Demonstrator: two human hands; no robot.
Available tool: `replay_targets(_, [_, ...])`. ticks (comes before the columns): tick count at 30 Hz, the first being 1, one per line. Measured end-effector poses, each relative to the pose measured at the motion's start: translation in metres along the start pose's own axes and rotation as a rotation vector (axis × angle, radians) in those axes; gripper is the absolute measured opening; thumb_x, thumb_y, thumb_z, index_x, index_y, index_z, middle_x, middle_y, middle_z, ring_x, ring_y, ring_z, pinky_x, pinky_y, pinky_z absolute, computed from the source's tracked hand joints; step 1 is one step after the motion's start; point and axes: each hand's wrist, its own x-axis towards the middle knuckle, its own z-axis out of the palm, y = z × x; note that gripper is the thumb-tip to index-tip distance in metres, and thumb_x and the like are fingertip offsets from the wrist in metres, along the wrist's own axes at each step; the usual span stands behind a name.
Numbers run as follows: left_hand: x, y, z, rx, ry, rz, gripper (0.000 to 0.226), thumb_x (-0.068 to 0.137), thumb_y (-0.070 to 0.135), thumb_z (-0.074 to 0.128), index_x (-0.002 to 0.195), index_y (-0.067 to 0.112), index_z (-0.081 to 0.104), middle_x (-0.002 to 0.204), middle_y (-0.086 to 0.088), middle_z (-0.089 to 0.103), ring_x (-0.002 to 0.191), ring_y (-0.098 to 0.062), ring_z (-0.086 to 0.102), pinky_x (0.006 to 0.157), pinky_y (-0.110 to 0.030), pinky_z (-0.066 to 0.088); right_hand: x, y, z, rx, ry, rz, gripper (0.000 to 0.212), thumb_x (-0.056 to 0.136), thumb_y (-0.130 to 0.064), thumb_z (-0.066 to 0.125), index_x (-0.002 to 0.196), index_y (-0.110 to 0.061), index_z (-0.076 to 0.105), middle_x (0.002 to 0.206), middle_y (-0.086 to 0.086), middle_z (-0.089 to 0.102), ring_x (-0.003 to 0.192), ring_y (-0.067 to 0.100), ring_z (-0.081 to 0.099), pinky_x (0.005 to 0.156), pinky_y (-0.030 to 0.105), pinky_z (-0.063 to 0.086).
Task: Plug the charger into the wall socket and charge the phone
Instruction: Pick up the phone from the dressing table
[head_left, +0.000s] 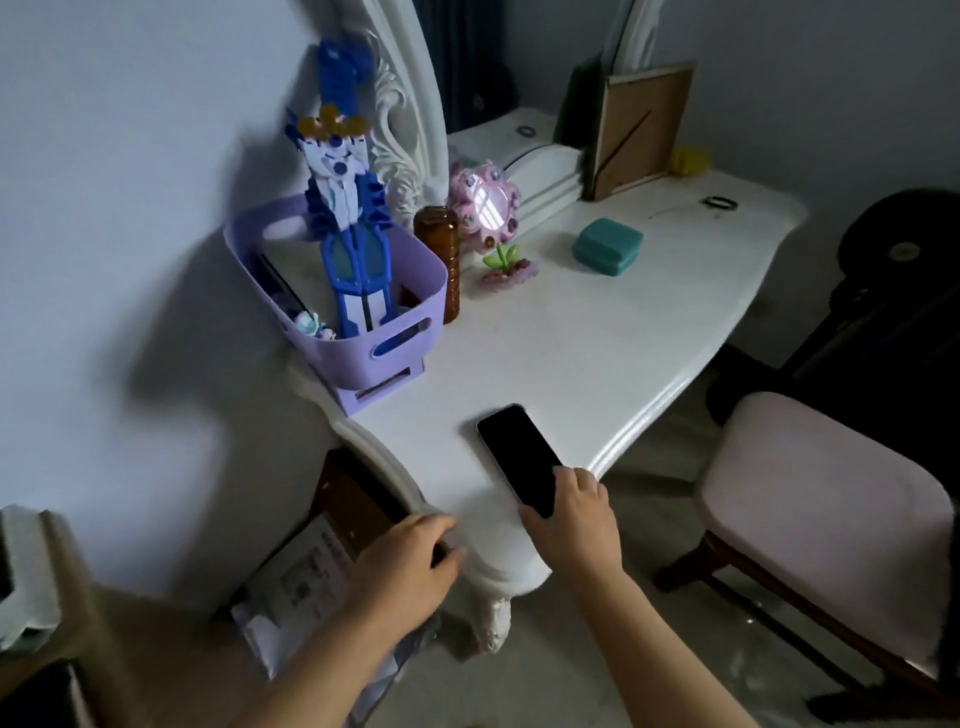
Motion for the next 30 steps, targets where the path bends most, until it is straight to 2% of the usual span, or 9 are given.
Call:
replay_targets(4, [0.026,-0.004,0.004,0.008,-0.021,-0.008,0.04,0.084,0.043,0.054,0.121,0.029,0.053,0.124,0.007,0.059,0.103,-0.014,0.06,0.086,-0.029,0.049,0.034,0.0,0.017,-0.08,-0.073,0.003,0.074,0.079,-0.042,0.061,0.136,-0.012,0.025,0.135,0.01,0.04,0.126,0.031,0.034,0.1,0.041,0.038])
replay_targets(10, [0.023,-0.013,0.009,0.013,-0.015,-0.038,0.036,0.084,0.043,0.054,0.118,0.03,0.055,0.125,0.011,0.059,0.106,-0.013,0.059,0.083,-0.025,0.046,0.045,-0.006,0.022,-0.16,-0.062,0.012,0.088,0.068,-0.033,0.063,0.14,-0.015,0.014,0.118,0.01,0.051,0.11,0.032,0.041,0.088,0.041,0.041])
replay_targets(14, [0.01,-0.011,-0.001,-0.023,0.019,-0.051,0.036,0.085,0.042,0.053,0.119,0.031,0.054,0.121,0.007,0.06,0.104,-0.015,0.059,0.082,-0.028,0.047,0.033,-0.015,0.011,-0.061,-0.046,0.037,0.09,0.064,-0.032,0.063,0.139,-0.018,0.015,0.111,0.012,0.056,0.104,0.032,0.043,0.085,0.04,0.039])
replay_targets(18, [-0.019,-0.008,-0.018,-0.055,0.103,-0.037,0.035,0.087,0.04,0.052,0.121,0.029,0.054,0.119,0.008,0.059,0.101,-0.013,0.058,0.081,-0.026,0.047,-0.007,-0.028,0.0,0.08,-0.005,-0.046,0.086,0.061,-0.028,0.061,0.136,-0.017,0.021,0.111,0.013,0.06,0.104,0.034,0.044,0.087,0.042,0.042])
replay_targets(23, [-0.094,-0.013,-0.031,-0.057,0.223,-0.027,0.036,0.088,0.039,0.053,0.122,0.027,0.054,0.119,0.007,0.059,0.104,-0.012,0.058,0.084,-0.031,0.051,-0.089,-0.047,-0.012,0.222,0.022,-0.244,0.093,0.059,-0.034,0.065,0.139,-0.022,0.019,0.117,0.011,0.057,0.111,0.031,0.041,0.09,0.043,0.043])
replay_targets(26, [-0.167,-0.033,-0.031,-0.065,0.296,-0.071,0.035,0.087,0.035,0.055,0.121,0.025,0.055,0.117,0.005,0.061,0.105,-0.014,0.059,0.086,-0.033,0.051,-0.154,-0.063,-0.011,0.252,0.001,-0.357,0.093,0.06,-0.033,0.068,0.138,-0.027,0.017,0.12,0.01,0.056,0.11,0.028,0.042,0.09,0.045,0.046])
replay_targets(30, [-0.28,-0.073,-0.036,-0.098,0.373,-0.182,0.032,0.085,0.038,0.057,0.115,0.025,0.059,0.109,0.005,0.063,0.097,-0.015,0.061,0.076,-0.033,0.052,-0.244,-0.094,0.003,0.327,-0.06,-0.51,0.093,0.058,-0.033,0.067,0.138,-0.027,0.019,0.126,0.01,0.053,0.113,0.029,0.04,0.095,0.046,0.043])
